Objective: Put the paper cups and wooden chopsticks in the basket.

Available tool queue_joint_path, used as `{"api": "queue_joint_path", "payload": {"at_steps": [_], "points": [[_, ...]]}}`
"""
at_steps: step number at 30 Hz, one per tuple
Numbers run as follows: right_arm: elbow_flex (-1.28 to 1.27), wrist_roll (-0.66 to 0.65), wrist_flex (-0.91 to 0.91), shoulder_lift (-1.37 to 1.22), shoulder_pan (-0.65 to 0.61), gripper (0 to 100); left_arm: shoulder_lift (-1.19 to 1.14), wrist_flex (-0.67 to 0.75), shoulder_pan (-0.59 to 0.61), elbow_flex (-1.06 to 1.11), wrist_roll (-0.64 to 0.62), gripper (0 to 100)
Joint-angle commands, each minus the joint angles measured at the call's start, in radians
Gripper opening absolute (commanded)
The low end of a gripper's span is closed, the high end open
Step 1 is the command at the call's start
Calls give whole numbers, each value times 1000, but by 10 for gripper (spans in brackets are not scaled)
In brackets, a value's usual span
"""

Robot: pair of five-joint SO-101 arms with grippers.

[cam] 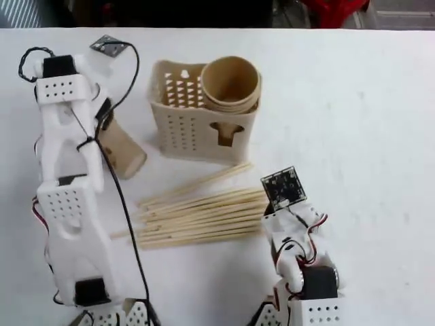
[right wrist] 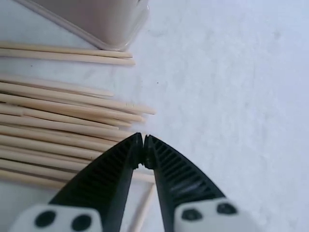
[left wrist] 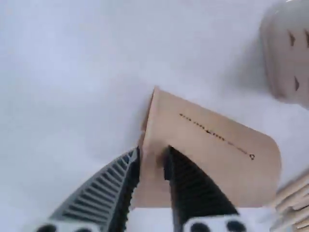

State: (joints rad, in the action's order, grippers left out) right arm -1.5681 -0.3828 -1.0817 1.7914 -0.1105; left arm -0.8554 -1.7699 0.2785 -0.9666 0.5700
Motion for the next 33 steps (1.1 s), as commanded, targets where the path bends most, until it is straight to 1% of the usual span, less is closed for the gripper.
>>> {"api": "queue_joint_path", "payload": {"at_steps": [1,4,8,17,23,25,27,31,33], "points": [[6,-15,1,8,1,18,18,-20,-1,44,11,21],[6,-15,1,8,1,18,96,-20,-1,48,9,20],[6,-15,2,8,1,18,260,-20,-4,86,9,20],[6,-15,2,8,1,18,725,-17,-1,356,18,20],[6,-15,2,8,1,18,977,-17,-16,374,26,20],[6,-15,2,8,1,18,1026,-17,-38,373,58,20],[6,-15,2,8,1,17,1078,-5,-84,371,60,20],[6,-15,1,8,1,17,1182,52,-237,371,55,20],[6,-15,1,8,1,17,1218,97,-321,371,14,20]]}}
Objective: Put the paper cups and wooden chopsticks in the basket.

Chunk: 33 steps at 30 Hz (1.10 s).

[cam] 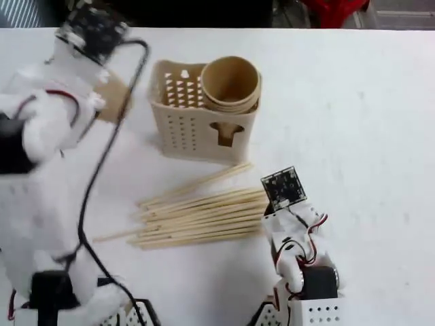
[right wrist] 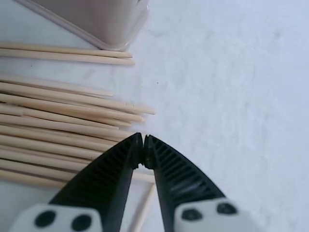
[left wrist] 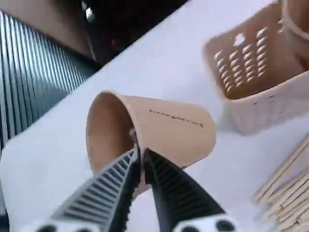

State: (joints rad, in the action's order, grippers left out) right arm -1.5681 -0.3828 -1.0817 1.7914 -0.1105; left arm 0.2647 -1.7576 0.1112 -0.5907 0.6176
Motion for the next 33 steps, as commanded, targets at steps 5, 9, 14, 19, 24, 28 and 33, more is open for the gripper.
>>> {"api": "queue_joint_path", "payload": {"at_steps": [5,9,14,19,24,28,33], "points": [[6,-15,1,8,1,17,114,273,-302,-3,-138,20],[6,-15,1,8,1,17,44,359,-400,-3,-173,20],[6,-15,2,8,1,17,-84,397,-456,-3,-178,20],[6,-37,2,8,-2,17,-105,391,-455,-3,-172,20],[6,-43,2,8,1,17,-136,362,-463,8,-169,20],[6,-43,2,8,1,17,-213,327,-493,5,-124,20],[6,-43,1,8,1,17,-282,285,-516,-3,-92,22]]}}
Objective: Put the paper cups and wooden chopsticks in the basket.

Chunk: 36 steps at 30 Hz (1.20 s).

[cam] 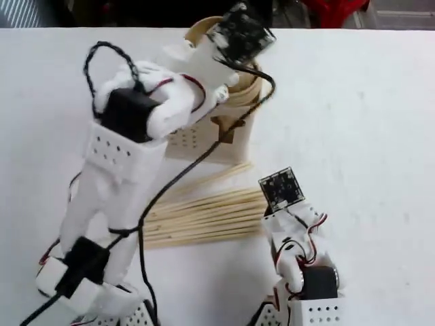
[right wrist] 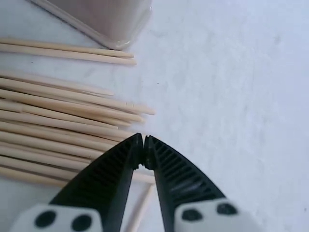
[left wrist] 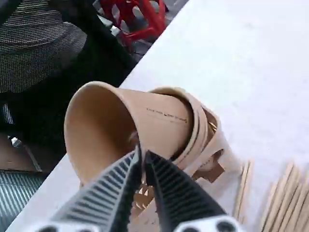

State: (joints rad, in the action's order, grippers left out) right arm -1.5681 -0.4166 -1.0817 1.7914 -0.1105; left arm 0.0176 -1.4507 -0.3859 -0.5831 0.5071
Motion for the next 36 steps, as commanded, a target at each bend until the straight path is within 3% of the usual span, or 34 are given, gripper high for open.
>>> {"api": "queue_joint_path", "payload": {"at_steps": [1,9,19,26,29,36], "points": [[6,-9,1,8,1,17,-39,-21,-22,-11,18,24],[6,-11,1,8,-2,17,-22,-23,-56,-81,12,126],[6,-11,-1,8,-5,17,-19,-37,-48,-180,5,127],[6,-11,-1,8,-5,17,-51,-23,50,-137,-235,127],[6,-11,-1,8,-5,17,-120,52,104,-44,-321,127],[-3,-14,2,8,-4,17,-206,160,99,89,-342,127]]}}
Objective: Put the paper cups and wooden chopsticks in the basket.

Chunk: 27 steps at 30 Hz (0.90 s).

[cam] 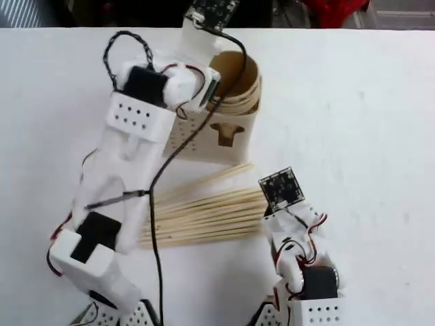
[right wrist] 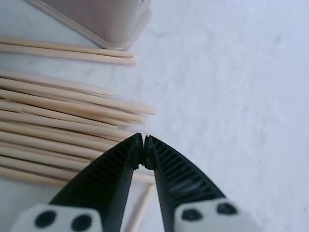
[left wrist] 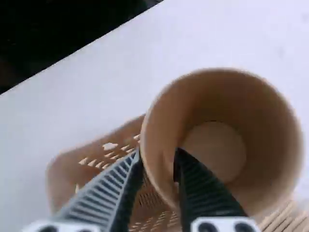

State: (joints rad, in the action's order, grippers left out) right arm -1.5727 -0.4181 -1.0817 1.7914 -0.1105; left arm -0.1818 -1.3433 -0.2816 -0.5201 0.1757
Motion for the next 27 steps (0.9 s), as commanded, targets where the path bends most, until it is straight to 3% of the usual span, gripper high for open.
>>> {"api": "queue_joint_path", "payload": {"at_steps": [1,6,11,17,20,23,27], "points": [[2,-12,4,8,-4,17,-8,55,-8,28,-11,127],[2,-14,4,8,-5,17,25,41,-1,-49,-11,127],[2,-9,1,8,-5,17,105,-106,59,-270,-20,127],[9,-14,1,8,-5,18,130,-267,386,-376,-199,127],[31,-14,-5,2,-5,19,125,-344,536,-229,-227,128],[89,-14,-47,2,-7,22,102,-371,608,26,-232,132],[150,-51,-59,-28,-48,63,99,-198,631,388,-308,133]]}}
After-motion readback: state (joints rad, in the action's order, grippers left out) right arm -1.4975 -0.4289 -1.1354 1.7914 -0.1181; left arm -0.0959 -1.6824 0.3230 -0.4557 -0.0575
